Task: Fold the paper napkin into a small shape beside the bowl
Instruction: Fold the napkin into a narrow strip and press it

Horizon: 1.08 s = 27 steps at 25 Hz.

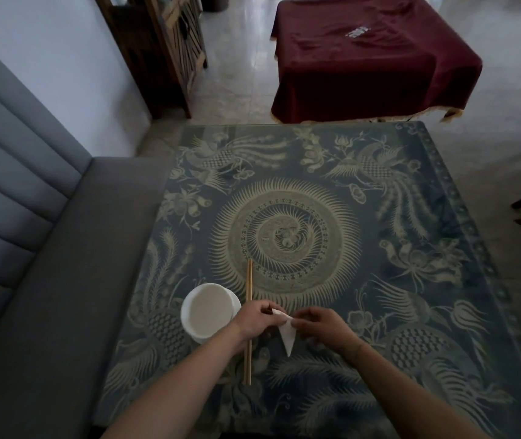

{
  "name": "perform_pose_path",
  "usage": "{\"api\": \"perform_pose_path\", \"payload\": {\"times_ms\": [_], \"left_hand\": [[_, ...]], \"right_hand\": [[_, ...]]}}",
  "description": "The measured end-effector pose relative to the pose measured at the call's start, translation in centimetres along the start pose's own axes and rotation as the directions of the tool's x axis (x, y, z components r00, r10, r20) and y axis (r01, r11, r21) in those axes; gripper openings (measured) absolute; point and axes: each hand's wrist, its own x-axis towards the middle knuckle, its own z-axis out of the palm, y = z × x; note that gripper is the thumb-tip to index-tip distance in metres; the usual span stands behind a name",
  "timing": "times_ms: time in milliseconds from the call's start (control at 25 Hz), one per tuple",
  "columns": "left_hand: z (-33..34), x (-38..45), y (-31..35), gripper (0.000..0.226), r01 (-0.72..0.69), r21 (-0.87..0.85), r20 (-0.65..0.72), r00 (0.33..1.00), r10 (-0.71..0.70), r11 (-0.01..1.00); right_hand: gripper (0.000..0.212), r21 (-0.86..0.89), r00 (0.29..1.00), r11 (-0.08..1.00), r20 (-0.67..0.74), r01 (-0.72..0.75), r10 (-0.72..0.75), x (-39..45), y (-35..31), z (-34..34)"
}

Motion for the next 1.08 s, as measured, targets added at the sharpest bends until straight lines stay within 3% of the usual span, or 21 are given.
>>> {"api": "perform_pose_path", "payload": {"times_ms": [120, 280, 400, 560, 760, 920, 1080], "left_hand": [[-0.6, 0.1, 0.3, 0.014, -0.023, 0.031, 0.048, 0.999, 0.022, 0.999], [-0.2, 0.3, -0.2, 0.021, -0.059, 0.059, -0.117, 0.991, 0.065, 0.997], [0.1, 0.5, -0.8, 0.024, -0.07, 0.22, -0.254, 0.959, 0.126, 0.973], [0.1, 0.7, 0.0, 0.014, -0.075, 0.413, -0.302, 0.929, 0.214, 0.908], [-0.8, 2.3, 1.8, 0.011, 0.001, 0.678, -0.214, 0.957, 0.196, 0.735], [-1.6, 3.7, 2.6, 0.013, 0.015, 0.778, -0.128, 0.982, 0.136, 0.628], [-1.6, 4.8, 3.1, 0.01, -0.054, 0.827, -0.06, 0.981, 0.183, 0.559]], "right_hand": [[0.005, -0.132, 0.998, 0.991, 0.067, 0.014, -0.006, 0.2, 0.1, 0.1], [0.01, -0.081, 0.999, 0.996, 0.002, -0.042, 0.043, 0.7, 0.2, 1.2], [0.015, -0.112, 0.995, 0.991, -0.079, -0.072, 0.063, 1.3, 0.1, 2.1], [0.023, -0.255, 0.981, 0.963, -0.191, -0.092, 0.043, 2.3, -0.2, 2.6], [0.024, -0.433, 0.973, 0.89, -0.224, -0.144, 0.048, 3.2, -0.9, 2.9], [0.031, -0.564, 0.975, 0.812, -0.222, -0.152, 0.029, 3.3, -0.8, 3.2], [0.034, -0.693, 0.979, 0.716, -0.192, -0.088, -0.065, 3.3, -0.8, 3.3]]}}
